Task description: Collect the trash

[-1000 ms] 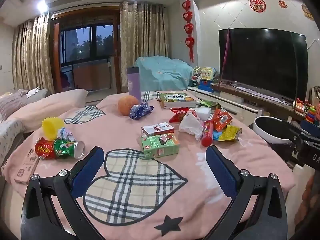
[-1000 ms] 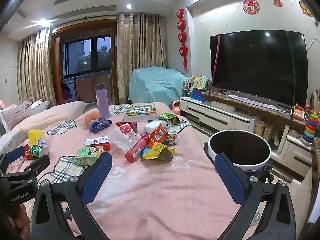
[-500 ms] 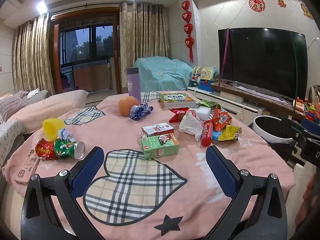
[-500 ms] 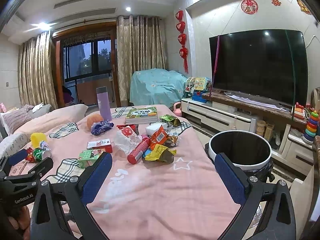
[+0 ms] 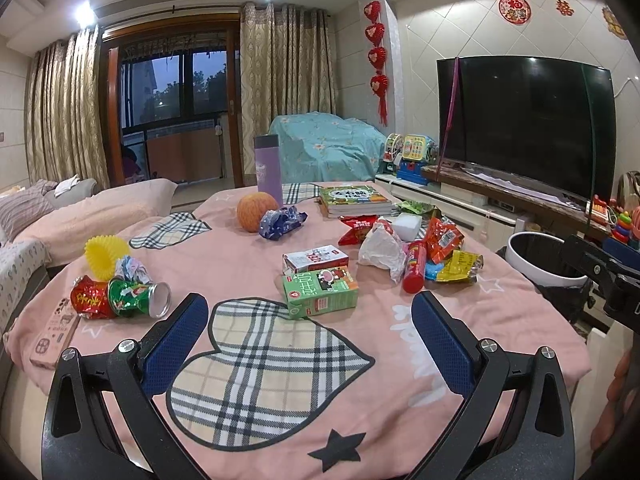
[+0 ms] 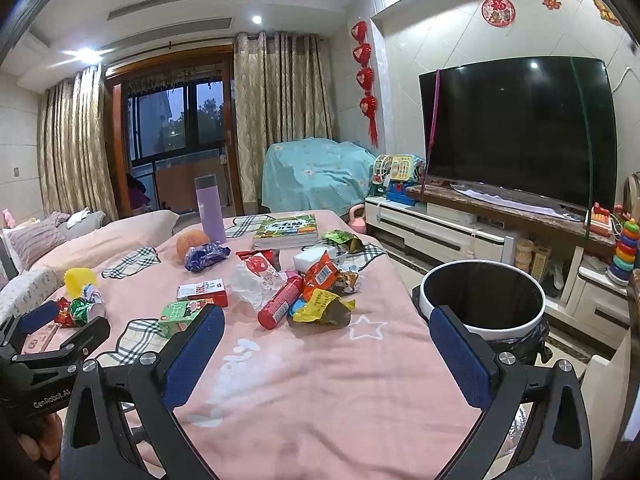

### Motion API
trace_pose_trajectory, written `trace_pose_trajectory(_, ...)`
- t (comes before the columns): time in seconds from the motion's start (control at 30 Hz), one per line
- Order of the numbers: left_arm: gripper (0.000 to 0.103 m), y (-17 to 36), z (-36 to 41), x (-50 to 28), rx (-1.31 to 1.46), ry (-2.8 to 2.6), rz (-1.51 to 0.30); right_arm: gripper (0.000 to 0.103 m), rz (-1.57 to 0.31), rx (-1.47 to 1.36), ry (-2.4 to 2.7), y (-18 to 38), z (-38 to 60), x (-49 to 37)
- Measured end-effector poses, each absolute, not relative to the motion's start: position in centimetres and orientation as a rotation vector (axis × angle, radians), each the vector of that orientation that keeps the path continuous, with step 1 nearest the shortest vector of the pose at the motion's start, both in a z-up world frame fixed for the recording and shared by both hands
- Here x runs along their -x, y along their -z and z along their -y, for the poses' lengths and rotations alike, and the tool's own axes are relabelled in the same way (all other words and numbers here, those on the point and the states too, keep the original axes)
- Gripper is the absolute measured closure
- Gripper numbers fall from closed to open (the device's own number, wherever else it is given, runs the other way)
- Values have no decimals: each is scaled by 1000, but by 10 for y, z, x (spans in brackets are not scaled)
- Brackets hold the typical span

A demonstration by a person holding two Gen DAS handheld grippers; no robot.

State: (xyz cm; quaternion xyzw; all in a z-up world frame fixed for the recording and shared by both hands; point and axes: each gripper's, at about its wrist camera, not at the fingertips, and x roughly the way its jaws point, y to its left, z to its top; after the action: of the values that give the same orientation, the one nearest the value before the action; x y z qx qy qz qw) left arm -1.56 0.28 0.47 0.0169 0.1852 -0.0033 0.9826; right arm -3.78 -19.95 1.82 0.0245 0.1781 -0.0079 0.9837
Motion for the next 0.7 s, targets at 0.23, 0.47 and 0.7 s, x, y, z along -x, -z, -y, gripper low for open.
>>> trace_pose_trajectory(0.23, 0, -4, -2, 16, -34, 7, -376, 0, -359, -51, 12, -19, 198, 38)
trace_pose_trajectory(0.47, 0, -3, -2, 15, -31, 10, -379, 0, -360, -54, 10, -18, 197, 39)
trace_pose_trajectory(0.7, 0, -2, -1, 14, -30, 11, -384, 0, -362, -55, 7, -18, 197, 38)
